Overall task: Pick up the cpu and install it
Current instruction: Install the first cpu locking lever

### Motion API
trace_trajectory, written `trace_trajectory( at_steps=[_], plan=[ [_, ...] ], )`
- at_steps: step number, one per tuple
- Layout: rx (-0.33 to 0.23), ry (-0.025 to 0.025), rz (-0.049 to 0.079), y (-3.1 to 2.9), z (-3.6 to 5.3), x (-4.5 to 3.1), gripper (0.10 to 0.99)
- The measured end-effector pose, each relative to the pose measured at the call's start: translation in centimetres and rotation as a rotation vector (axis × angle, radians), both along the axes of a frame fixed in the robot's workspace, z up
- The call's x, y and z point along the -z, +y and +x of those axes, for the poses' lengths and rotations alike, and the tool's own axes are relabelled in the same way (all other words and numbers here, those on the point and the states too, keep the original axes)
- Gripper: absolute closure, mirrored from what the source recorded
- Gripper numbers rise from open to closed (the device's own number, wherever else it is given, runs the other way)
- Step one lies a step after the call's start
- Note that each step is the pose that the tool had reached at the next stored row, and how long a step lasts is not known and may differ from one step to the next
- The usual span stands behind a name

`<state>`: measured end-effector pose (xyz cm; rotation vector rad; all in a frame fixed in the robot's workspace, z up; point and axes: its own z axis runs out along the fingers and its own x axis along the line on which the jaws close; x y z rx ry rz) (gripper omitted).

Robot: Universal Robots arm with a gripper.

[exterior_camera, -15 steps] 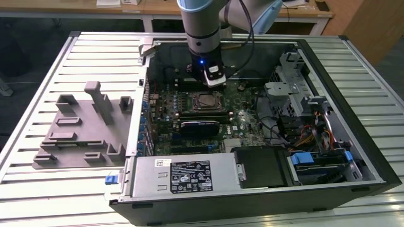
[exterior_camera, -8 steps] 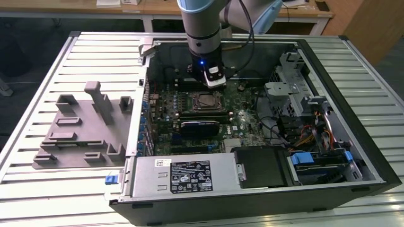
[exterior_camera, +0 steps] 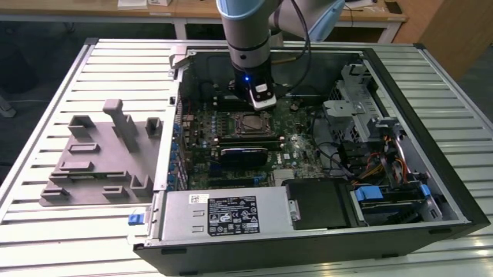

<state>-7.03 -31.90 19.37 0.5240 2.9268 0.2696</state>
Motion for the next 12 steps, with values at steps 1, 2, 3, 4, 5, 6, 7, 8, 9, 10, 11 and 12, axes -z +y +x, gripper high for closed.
trace_trajectory(
  at_steps=[1,2,3,4,5,6,7,8,9,10,11,12],
  plan=[
    [0.000,0.0000,0.002,-0.01,0.00,0.00,0.980],
    [0.000,0.0000,0.003,-0.01,0.00,0.00,0.980],
    [0.000,0.0000,0.003,0.00,0.00,-0.04,0.980],
    [0.000,0.0000,0.003,-0.01,0.00,-0.13,0.980],
    [0.000,0.0000,0.003,-0.01,0.00,-0.23,0.980],
    [0.000,0.0001,0.003,-0.01,0.00,-0.39,0.980],
    [0.000,0.0000,0.003,-0.01,0.00,-0.57,0.980],
    [0.000,0.0000,0.003,-0.01,0.00,-0.79,0.980],
    [0.000,-0.0001,0.003,-0.01,0.00,-1.02,0.980],
    [0.000,0.0000,0.003,-0.01,0.00,-1.25,0.980],
    [0.000,0.0000,0.003,-0.01,0.00,-1.46,0.980],
    [0.000,0.0000,0.003,-0.01,0.00,-1.64,0.980]
  ],
)
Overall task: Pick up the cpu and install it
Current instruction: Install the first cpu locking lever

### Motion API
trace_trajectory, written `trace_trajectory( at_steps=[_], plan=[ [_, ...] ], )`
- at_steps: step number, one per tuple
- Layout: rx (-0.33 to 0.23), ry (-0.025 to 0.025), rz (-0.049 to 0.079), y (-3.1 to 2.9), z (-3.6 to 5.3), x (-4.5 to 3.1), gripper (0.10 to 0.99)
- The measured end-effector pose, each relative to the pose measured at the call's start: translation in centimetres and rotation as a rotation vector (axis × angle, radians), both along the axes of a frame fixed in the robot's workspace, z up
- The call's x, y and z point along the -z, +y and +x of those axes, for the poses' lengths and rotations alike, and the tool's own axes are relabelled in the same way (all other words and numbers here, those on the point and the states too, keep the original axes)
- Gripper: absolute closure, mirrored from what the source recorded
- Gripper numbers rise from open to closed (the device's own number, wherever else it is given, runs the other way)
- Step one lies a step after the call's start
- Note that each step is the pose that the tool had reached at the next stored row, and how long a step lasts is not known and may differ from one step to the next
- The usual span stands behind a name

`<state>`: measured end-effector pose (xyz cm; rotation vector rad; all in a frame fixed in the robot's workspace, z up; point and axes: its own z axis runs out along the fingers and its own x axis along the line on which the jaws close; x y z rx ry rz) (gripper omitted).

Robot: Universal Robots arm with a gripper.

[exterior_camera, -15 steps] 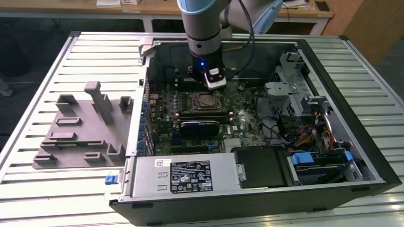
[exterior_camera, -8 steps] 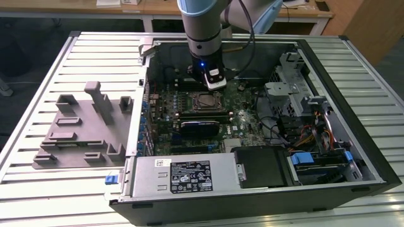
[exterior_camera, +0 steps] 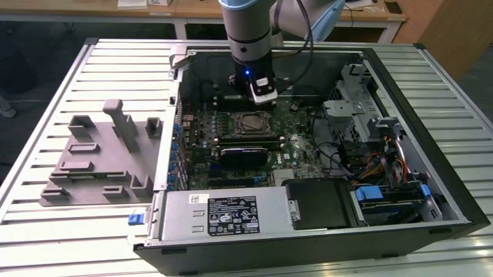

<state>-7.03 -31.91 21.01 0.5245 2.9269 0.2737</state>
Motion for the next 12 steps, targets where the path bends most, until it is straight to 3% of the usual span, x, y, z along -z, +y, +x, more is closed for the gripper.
trace_trajectory(
  at_steps=[8,10,12],
  plan=[
    [0.000,0.0013,-0.002,0.01,0.00,-0.20,0.980],
    [0.000,0.0102,-0.014,0.05,0.01,-0.18,0.980],
    [0.000,0.0212,-0.034,0.05,0.02,-0.15,0.980]
  ],
)
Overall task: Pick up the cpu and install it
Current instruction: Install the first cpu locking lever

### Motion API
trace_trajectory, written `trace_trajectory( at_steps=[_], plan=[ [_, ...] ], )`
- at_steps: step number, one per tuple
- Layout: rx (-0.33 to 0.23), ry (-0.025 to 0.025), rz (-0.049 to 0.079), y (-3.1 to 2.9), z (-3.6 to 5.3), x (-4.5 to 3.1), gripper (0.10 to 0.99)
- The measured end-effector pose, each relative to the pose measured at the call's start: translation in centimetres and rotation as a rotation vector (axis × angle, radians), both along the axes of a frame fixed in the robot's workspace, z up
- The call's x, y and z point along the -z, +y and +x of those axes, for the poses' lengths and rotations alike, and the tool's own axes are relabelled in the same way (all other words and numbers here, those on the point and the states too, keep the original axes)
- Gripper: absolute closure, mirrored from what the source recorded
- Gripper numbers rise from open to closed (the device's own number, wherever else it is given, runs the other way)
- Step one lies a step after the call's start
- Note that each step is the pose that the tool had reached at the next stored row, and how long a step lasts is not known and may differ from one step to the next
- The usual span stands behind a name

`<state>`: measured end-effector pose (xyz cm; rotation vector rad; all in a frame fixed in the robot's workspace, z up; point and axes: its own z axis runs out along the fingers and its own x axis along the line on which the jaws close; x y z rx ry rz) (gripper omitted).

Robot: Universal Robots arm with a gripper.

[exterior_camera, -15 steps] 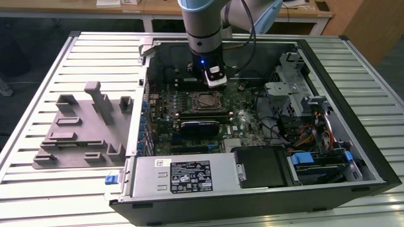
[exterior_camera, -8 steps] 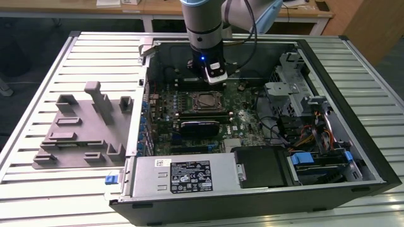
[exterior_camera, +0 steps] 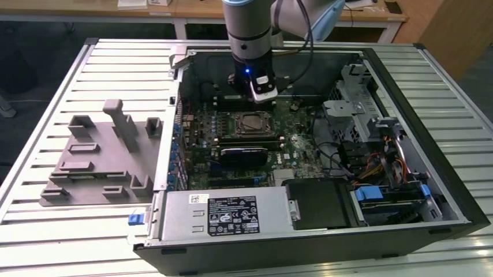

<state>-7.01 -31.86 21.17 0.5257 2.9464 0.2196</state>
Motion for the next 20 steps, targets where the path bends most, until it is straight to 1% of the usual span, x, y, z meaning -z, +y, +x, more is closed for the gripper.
trace_trajectory(
  at_steps=[1,3,7,9,11,12,14,17,20],
  plan=[
    [0.000,0.0054,-0.011,0.00,0.02,0.02,0.980],
    [0.000,0.0135,-0.035,0.01,0.04,0.04,0.980],
    [0.000,0.0260,-0.083,0.00,0.09,0.06,0.980],
    [0.000,0.0332,-0.103,0.00,0.14,0.07,0.980],
    [0.000,0.0394,-0.120,-0.01,0.18,0.08,0.980],
    [0.000,0.0415,-0.126,-0.06,0.19,0.09,0.980],
    [0.000,0.0445,-0.135,-0.23,0.19,0.09,0.980],
    [0.000,0.0461,-0.140,-0.56,0.20,0.11,0.980],
    [0.000,0.0472,-0.140,-0.92,0.20,0.13,0.980]
  ],
)
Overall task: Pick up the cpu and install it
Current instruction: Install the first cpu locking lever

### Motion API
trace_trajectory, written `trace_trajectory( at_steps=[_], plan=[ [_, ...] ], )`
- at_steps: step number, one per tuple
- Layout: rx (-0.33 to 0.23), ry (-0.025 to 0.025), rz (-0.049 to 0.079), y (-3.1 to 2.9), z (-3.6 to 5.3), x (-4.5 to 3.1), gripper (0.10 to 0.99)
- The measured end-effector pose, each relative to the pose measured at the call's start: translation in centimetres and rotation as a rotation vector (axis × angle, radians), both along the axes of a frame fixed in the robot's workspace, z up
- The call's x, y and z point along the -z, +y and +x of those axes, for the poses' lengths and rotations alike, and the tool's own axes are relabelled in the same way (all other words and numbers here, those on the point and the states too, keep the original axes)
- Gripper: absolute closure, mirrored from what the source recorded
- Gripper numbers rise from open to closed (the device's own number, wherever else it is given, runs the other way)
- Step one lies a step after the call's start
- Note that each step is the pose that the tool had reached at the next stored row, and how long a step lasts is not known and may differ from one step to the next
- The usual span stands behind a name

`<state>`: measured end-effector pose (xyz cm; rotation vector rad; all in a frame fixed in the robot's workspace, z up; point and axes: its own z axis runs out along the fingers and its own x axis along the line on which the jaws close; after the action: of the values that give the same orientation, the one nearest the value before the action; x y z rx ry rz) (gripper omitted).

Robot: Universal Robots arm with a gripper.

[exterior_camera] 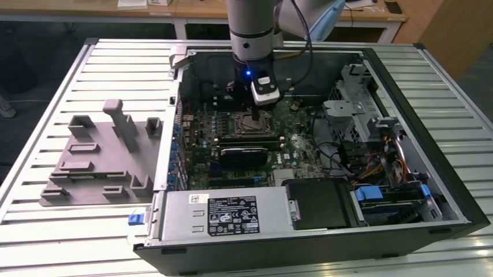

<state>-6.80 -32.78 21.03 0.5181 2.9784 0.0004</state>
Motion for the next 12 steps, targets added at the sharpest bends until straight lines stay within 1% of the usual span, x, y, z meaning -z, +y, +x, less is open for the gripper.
trace_trajectory(
  at_steps=[4,5,7,8,12],
  plan=[
    [0.000,0.0034,0.000,-0.61,0.00,0.02,0.980],
    [0.000,0.0058,0.000,-0.79,0.00,0.04,0.980],
    [0.000,0.0123,0.000,-1.10,0.00,0.08,0.980],
    [0.000,0.0135,0.000,-1.17,0.00,0.08,0.980],
    [0.000,0.0136,0.000,-1.19,0.00,0.08,0.980]
  ],
)
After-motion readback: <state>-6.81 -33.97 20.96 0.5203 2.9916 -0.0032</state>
